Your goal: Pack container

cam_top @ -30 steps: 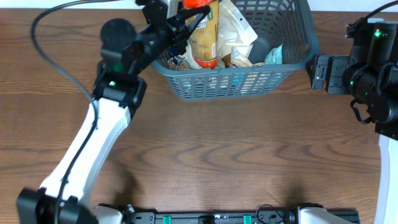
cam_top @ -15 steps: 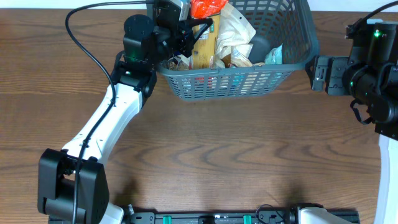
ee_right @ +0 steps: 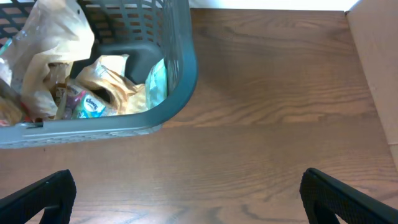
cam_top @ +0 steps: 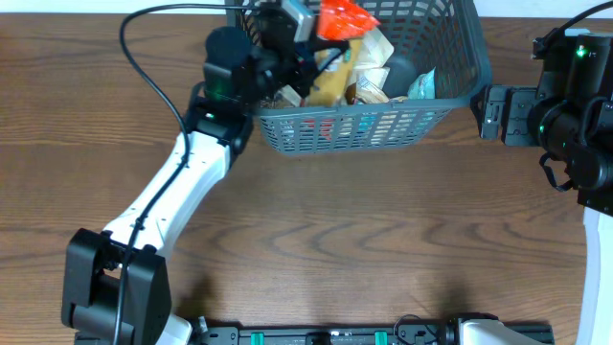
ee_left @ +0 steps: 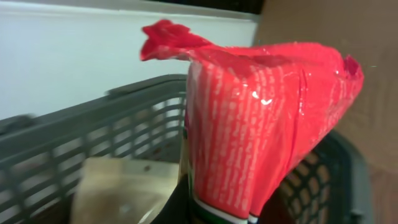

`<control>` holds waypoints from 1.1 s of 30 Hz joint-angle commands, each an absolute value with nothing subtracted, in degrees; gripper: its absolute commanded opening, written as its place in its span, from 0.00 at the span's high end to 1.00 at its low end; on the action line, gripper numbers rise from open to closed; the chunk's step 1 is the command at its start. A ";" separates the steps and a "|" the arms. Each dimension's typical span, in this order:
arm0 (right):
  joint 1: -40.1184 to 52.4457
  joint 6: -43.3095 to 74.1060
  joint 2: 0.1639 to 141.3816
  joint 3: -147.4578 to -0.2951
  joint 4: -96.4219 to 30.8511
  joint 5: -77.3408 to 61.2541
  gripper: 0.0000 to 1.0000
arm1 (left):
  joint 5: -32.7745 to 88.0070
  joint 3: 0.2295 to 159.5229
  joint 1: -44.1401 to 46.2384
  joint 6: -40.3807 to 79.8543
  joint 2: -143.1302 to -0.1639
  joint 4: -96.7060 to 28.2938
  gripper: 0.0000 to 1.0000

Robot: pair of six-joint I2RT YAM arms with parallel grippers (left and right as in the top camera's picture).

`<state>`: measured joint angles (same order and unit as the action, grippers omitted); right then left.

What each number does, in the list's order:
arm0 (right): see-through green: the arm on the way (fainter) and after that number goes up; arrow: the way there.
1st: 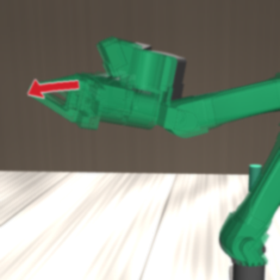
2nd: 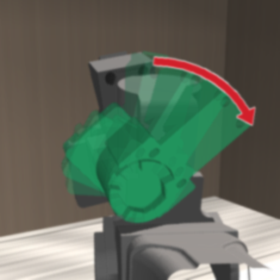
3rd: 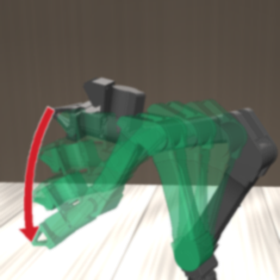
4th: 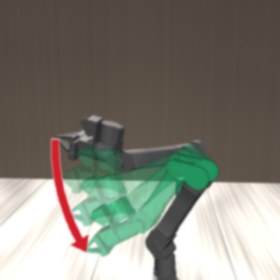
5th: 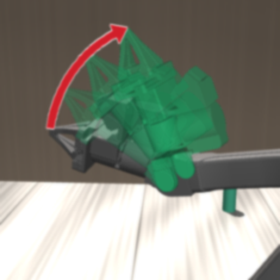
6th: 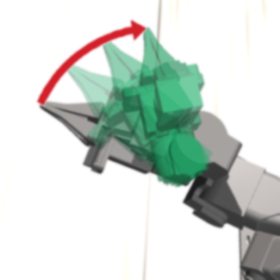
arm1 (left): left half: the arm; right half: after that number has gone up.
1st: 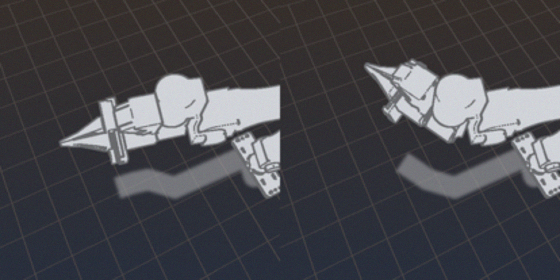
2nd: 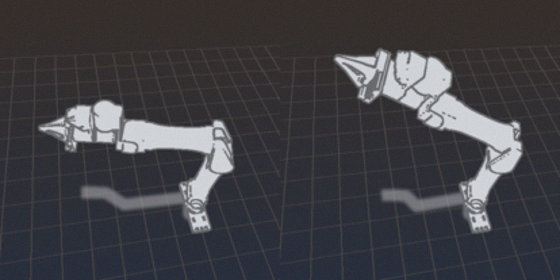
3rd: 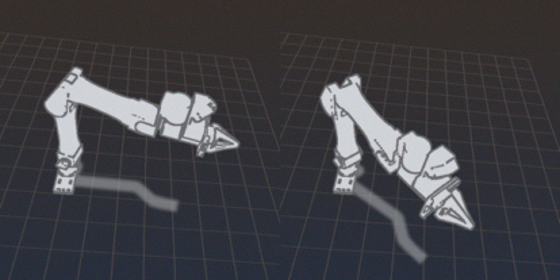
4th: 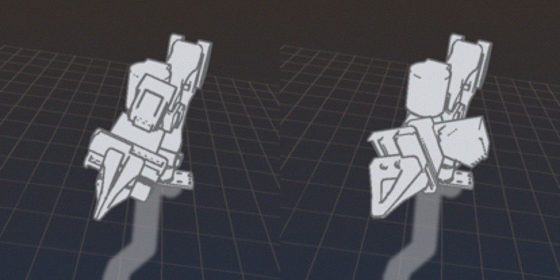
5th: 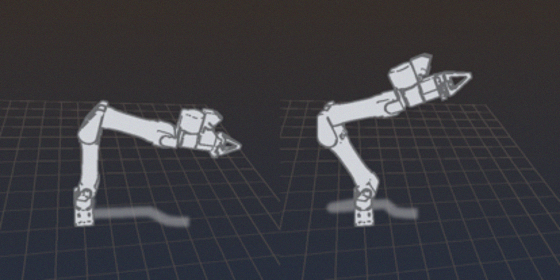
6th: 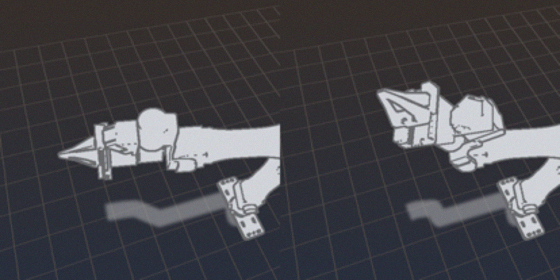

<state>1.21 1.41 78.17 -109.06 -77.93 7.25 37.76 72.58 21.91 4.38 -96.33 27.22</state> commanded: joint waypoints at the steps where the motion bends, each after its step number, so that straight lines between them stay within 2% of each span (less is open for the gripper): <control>1: 1.50 0.62 78.32 -109.06 -77.78 7.01 0.01 | 41.39 75.64 24.95 5.87 -94.08 29.28 0.94; 6: 1.50 0.62 78.32 -109.06 -78.15 7.01 0.01 | 41.39 75.64 25.96 5.89 -94.11 29.21 0.93; 7: 1.50 0.62 78.32 -109.06 -78.22 7.01 0.01 | 41.39 75.64 25.96 5.89 -94.11 29.21 0.84; 9: 1.50 0.60 78.32 -109.06 -78.48 7.01 0.01 | 41.39 75.64 25.96 5.89 -94.11 29.23 0.42; 11: 1.50 0.60 78.32 -109.06 -78.85 7.03 0.01 | 41.39 75.64 25.96 5.93 -94.11 29.23 0.17; 13: 1.50 0.60 78.32 -109.06 -79.05 7.03 0.01 | 41.39 75.64 25.96 5.93 -94.11 29.23 0.01; 20: 1.50 0.56 78.32 -109.06 -79.05 7.03 0.01 | 41.36 75.64 25.32 5.89 -94.06 30.06 0.01; 25: 1.50 -0.60 78.30 -109.08 -78.28 7.29 0.01 | 38.22 75.68 20.86 5.91 -92.23 30.26 0.01; 27: 1.48 -0.97 78.19 -109.08 -77.32 7.55 0.01 | 34.04 75.68 18.22 5.89 -90.74 28.08 0.01; 33: 1.28 0.03 77.67 -109.08 -74.04 12.23 0.01 | 10.52 75.68 8.58 5.13 -84.82 11.81 0.01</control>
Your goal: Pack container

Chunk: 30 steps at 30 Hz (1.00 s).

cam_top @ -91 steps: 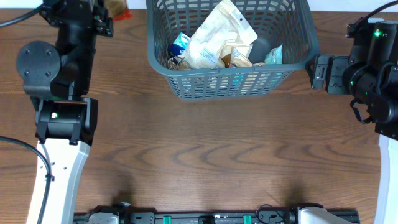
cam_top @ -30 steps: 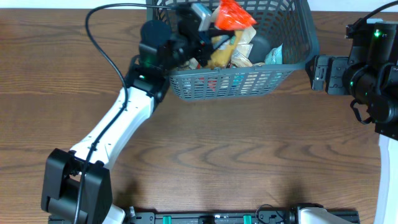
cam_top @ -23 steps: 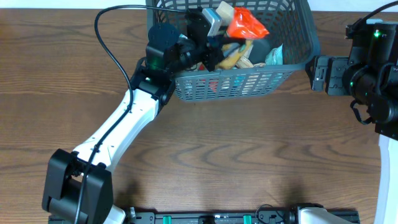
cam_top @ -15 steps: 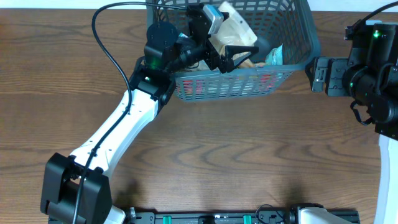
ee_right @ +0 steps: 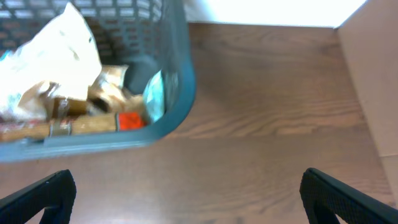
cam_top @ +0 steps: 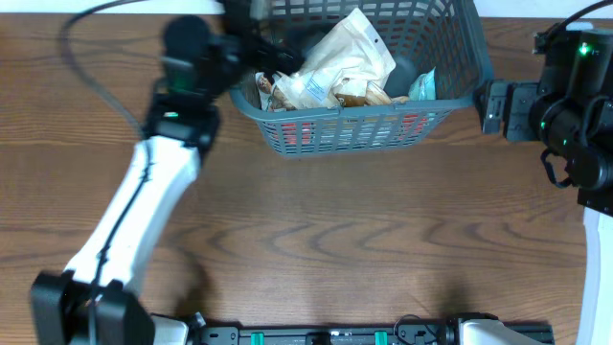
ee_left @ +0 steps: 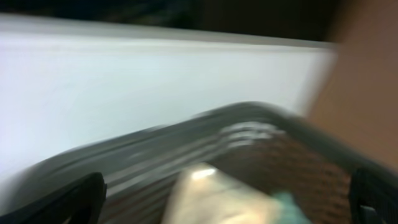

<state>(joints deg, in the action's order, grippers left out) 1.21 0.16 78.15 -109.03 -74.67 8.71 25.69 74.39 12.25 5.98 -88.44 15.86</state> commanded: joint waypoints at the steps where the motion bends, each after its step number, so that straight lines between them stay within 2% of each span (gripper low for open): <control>1: 0.99 0.51 77.67 -109.08 -73.87 13.08 0.01 | 7.51 75.68 7.14 4.03 -83.99 8.84 0.01; 6: -1.98 1.06 77.69 -109.08 -73.65 13.85 0.01 | -6.50 75.68 -0.14 1.08 -80.31 -6.55 0.01; 9: -4.67 1.67 77.67 -109.08 -73.91 14.90 0.01 | -10.50 75.68 -4.16 1.10 -78.61 -15.03 0.01; 15: -8.95 1.67 77.67 -109.06 -75.96 15.09 0.01 | -10.59 75.66 -9.93 1.15 -75.77 -31.75 0.01; 18: -8.93 2.74 77.08 -108.95 -76.25 17.50 0.06 | -10.59 75.66 -10.98 1.17 -74.35 -39.94 0.01; 21: -8.91 3.81 75.40 -108.95 -76.09 18.57 0.06 | -10.52 75.59 -10.90 1.45 -72.38 -46.44 0.01; 30: -8.91 4.93 65.10 -102.48 -75.99 17.76 0.05 | -2.37 72.84 -10.81 1.56 -57.30 -51.81 0.01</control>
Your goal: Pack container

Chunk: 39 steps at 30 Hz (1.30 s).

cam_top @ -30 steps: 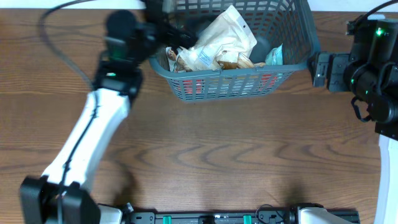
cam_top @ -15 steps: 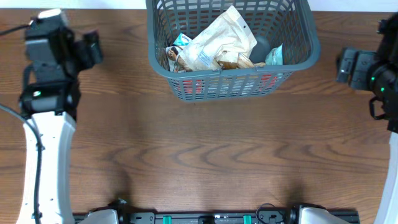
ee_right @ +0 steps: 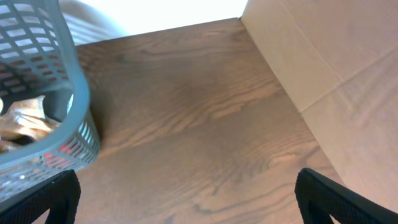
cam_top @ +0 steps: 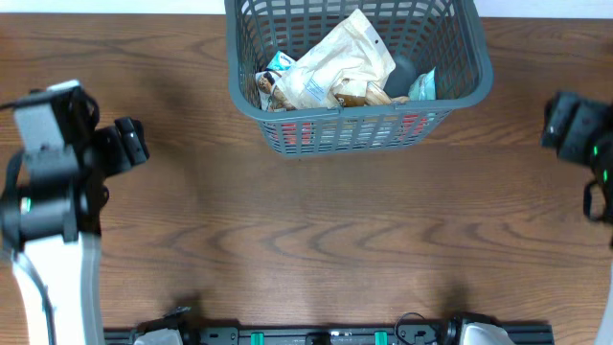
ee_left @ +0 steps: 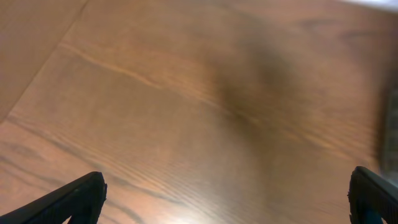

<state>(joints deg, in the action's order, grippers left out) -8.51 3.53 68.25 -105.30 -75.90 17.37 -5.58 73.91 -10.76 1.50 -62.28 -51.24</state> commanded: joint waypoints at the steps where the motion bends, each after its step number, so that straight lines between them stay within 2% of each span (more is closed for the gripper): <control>1: -8.91 4.91 62.92 -100.38 -75.94 17.08 0.05 | -2.33 72.38 -10.81 1.56 -54.87 -52.21 0.01; 12: -7.22 2.07 38.72 -84.93 -74.26 12.10 0.05 | -2.33 70.35 -10.81 1.58 -35.16 -61.54 0.02; 20: -7.27 1.72 23.38 -83.79 -78.24 10.90 0.01 | -1.65 67.99 -10.81 2.24 -23.57 -63.66 0.01; 33: -5.54 3.84 17.08 -81.47 -85.62 6.66 0.01 | 5.80 64.84 -10.79 7.25 -19.38 -68.66 0.01; 39: -5.15 3.81 16.53 -75.33 -81.60 6.28 0.01 | 7.09 59.31 -10.81 7.86 -17.34 -66.89 0.01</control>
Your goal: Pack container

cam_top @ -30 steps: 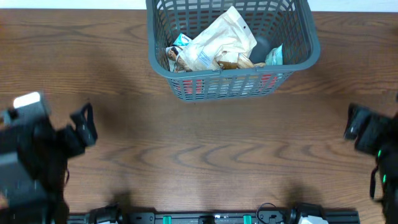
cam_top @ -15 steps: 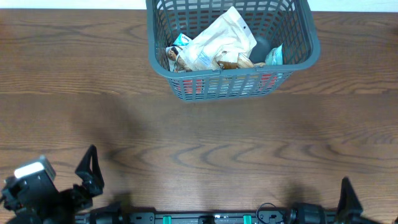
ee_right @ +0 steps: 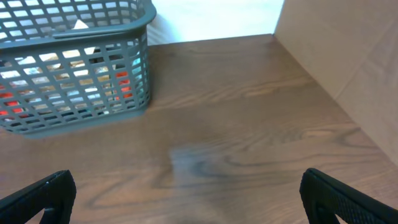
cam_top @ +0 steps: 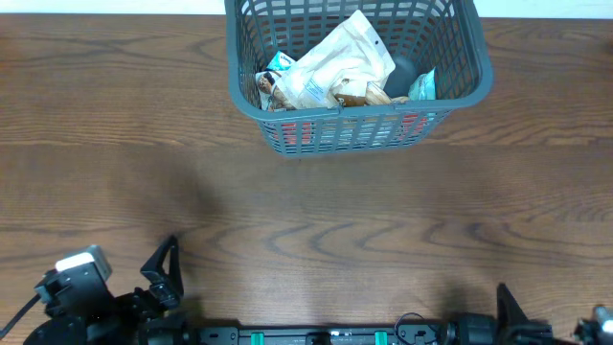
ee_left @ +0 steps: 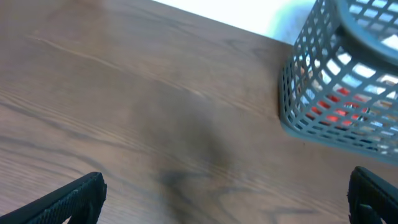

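Observation:
The grey mesh basket (cam_top: 356,126) stands at the back middle of the wooden table. In it lie a cream bag (cam_top: 335,59), a teal packet (cam_top: 422,84) and a red packet (cam_top: 297,135) showing through the mesh. My left gripper (cam_top: 165,278) sits at the front left edge, open, with bare wood between its fingers (ee_left: 227,199); the basket (ee_left: 323,106) is far ahead to its right. At the front right edge my right gripper (cam_top: 506,309) is open over bare wood (ee_right: 186,199), the basket (ee_right: 74,81) ahead to its left.
A cardboard wall (ee_right: 348,50) rises along the table's right side. A white wall runs behind the basket. A black rail (cam_top: 316,335) lies along the front edge.
Both arms have gone from the table's left and right sides, level with the basket's front, down to the front edge. Both grippers stay open. The basket and its contents have not moved.
First my left gripper held a red packet over the basket. Then it was open at the basket's left side and the red packet lay inside. After that both arms stood out at the table's sides, and now they sit at the front edge.

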`<control>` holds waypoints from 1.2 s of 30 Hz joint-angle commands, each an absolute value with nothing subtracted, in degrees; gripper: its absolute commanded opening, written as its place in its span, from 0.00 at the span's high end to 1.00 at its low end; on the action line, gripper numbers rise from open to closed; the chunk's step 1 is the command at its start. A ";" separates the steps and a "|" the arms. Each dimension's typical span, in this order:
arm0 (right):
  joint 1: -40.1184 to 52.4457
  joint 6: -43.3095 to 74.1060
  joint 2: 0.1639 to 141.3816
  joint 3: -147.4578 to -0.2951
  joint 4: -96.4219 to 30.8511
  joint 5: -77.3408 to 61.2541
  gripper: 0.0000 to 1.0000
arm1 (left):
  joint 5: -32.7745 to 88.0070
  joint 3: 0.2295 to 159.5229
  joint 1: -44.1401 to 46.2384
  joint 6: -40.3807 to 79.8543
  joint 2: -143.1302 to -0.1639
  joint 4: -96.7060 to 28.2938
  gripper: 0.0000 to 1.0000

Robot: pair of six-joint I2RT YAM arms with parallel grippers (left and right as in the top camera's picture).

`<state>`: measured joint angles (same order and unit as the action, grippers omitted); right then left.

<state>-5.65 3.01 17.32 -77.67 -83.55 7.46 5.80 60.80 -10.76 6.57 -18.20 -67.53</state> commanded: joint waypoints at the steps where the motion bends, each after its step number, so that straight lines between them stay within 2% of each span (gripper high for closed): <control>1: -5.15 3.81 16.53 -74.26 -79.70 5.76 0.01 | 7.09 59.09 -10.81 7.86 -17.39 -66.48 0.01; 7: -5.17 3.81 16.56 -67.96 -68.49 5.74 0.01 | 7.07 59.02 -10.81 7.84 -17.39 -64.29 0.01; 28: -5.17 3.81 16.56 -67.51 -71.00 5.74 0.01 | 7.07 59.02 -10.81 7.81 -17.39 -64.66 0.01; 36: -5.17 3.81 16.56 -67.51 -76.42 5.74 0.01 | 7.07 59.02 -10.81 7.81 -17.39 -64.66 0.01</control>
<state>-5.65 3.03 17.10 -67.75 -75.11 5.98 6.11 59.00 -10.76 7.51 -17.87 -64.51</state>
